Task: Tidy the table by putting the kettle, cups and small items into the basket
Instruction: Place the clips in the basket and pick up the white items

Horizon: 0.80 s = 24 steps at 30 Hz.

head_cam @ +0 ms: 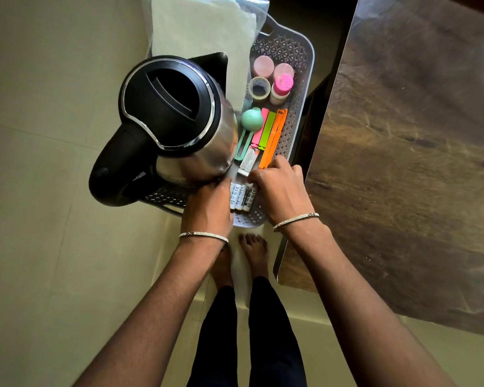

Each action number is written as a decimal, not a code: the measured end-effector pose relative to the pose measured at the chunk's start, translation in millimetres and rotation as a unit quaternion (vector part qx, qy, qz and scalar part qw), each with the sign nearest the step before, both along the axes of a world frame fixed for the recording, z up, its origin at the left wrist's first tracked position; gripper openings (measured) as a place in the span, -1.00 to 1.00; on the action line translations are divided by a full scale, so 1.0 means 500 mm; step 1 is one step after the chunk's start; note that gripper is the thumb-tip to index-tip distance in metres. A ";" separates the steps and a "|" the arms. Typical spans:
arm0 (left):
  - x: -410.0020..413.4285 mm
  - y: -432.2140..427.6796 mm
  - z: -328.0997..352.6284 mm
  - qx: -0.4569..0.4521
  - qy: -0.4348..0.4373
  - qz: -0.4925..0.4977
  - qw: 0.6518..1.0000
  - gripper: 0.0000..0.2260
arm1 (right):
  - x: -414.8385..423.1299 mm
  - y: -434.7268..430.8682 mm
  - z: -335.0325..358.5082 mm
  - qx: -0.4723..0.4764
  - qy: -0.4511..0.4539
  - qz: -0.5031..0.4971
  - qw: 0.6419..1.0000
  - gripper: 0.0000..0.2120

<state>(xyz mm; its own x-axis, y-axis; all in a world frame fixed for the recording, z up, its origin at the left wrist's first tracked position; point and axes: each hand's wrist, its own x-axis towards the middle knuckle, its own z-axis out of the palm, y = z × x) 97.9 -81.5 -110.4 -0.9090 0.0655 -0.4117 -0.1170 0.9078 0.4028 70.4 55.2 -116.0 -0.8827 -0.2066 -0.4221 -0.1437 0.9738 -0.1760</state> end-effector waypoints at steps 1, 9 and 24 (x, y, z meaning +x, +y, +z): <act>0.000 0.000 0.001 0.000 -0.003 0.001 1.000 -0.42 | 0.001 0.000 0.001 0.002 0.000 0.003 1.000 -0.76; 0.006 -0.002 0.009 -0.041 -0.001 -0.006 0.999 -0.51 | 0.006 0.003 -0.004 -0.021 0.033 0.006 0.999 -0.78; 0.075 -0.012 0.120 0.073 0.101 0.109 0.986 -0.74 | 0.107 0.063 0.100 -0.224 0.223 -0.188 0.930 -0.80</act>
